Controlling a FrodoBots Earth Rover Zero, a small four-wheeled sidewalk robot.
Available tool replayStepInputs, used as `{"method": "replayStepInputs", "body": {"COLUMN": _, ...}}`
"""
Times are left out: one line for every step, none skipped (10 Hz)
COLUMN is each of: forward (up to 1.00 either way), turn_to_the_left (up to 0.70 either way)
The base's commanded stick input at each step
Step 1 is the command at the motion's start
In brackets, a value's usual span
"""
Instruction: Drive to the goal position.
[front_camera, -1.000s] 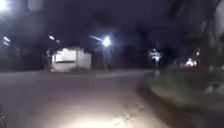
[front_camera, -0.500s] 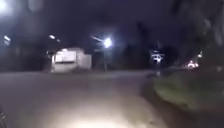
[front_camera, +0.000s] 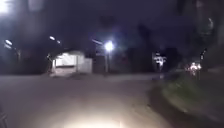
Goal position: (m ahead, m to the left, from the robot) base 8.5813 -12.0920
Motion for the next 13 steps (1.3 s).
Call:
{"method": "replayStepInputs", "body": {"forward": 0.70, "turn_to_the_left": -0.35}}
{"method": "replayStepInputs", "body": {"forward": 0.70, "turn_to_the_left": -0.35}}
{"method": "replayStepInputs", "body": {"forward": 0.70, "turn_to_the_left": -0.35}}
{"method": "replayStepInputs", "body": {"forward": 0.70, "turn_to_the_left": -0.35}}
{"method": "replayStepInputs", "body": {"forward": 0.70, "turn_to_the_left": -0.35}}
{"method": "replayStepInputs", "body": {"forward": 0.70, "turn_to_the_left": -0.35}}
{"method": "replayStepInputs", "body": {"forward": 0.70, "turn_to_the_left": -0.35}}
{"method": "replayStepInputs", "body": {"forward": 0.70, "turn_to_the_left": -0.35}}
{"method": "replayStepInputs", "body": {"forward": 0.70, "turn_to_the_left": -0.35}}
{"method": "replayStepInputs", "body": {"forward": 0.70, "turn_to_the_left": -0.35}}
{"method": "replayStepInputs", "body": {"forward": 0.70, "turn_to_the_left": -0.35}}
{"method": "replayStepInputs", "body": {"forward": 0.70, "turn_to_the_left": 0.00}}
{"method": "replayStepInputs", "body": {"forward": 0.70, "turn_to_the_left": 0.00}}
